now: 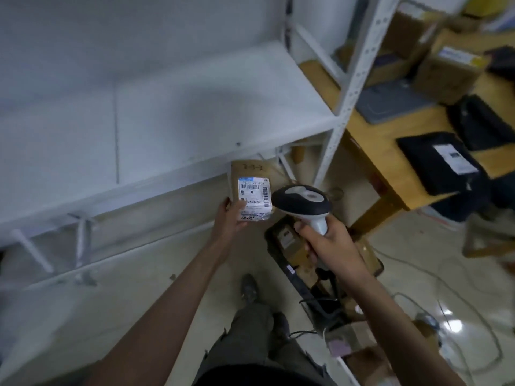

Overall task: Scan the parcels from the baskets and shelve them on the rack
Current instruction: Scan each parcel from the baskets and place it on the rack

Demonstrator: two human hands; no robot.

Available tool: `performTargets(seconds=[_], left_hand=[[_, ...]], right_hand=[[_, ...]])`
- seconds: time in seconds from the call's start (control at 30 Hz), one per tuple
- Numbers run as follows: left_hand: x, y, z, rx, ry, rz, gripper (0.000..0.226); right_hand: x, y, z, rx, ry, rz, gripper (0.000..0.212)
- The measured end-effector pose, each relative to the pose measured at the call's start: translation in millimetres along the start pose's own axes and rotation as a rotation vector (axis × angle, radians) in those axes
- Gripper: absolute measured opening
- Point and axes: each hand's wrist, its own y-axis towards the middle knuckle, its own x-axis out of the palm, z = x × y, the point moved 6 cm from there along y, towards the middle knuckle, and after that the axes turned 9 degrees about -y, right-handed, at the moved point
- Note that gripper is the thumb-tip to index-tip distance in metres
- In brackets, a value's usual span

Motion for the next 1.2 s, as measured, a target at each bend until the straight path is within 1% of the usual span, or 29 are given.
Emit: performTargets(seconds=[0.1,0.23,0.33,0.47,0.57,0.7,0.8,0.87,0.93,0.97,1.03,1.17,1.2], left_hand=[[-40,-17,6,0.019,-0.093,0.062,0.028],[-80,-32,21,0.082,-0.109,0.104,0.021],[-106,-40,32,0.105,-0.171,0.153,0.022],[-137,-51,50,0.152,-0.225,0.188,0.024],[-161,-56,60,0.180,-0.244,0.207,0.028],[-195,-56,67,0.190,-0.273,0.245,0.033],[-219,-57,71,0.189,-0.284,0.268,0.040],[-235,-58,74,0.185,-0.296,0.282,0.044],[-254,-61,77,0.179,-0.311,0.297,0.047],[-264,-62,79,0.181,-0.315,0.305,0.046],[-286,-65,84,0.190,-0.320,0.317,0.041],[-337,-76,91,0.216,-0.326,0.343,0.023],[-349,-79,91,0.220,-0.330,0.351,0.022]], right_hand=[[24,-10,-15,-0.082,-0.055,-0.095,0.015],[54,-16,-32,-0.155,-0.146,-0.167,0.016],[77,-17,-47,-0.193,-0.197,-0.228,0.017],[108,-19,-67,-0.223,-0.215,-0.255,0.019],[133,-23,-84,-0.268,-0.222,-0.293,0.026],[161,-27,-100,-0.298,-0.207,-0.317,0.029],[182,-26,-109,-0.296,-0.229,-0.336,0.034],[197,-24,-113,-0.283,-0.214,-0.356,0.029],[214,-20,-119,-0.277,-0.186,-0.381,0.013],[223,-17,-122,-0.277,-0.180,-0.388,0.009],[245,-10,-128,-0.286,-0.172,-0.395,0.009],[291,2,-141,-0.302,-0.170,-0.412,0.009],[303,5,-145,-0.308,-0.179,-0.421,0.009]])
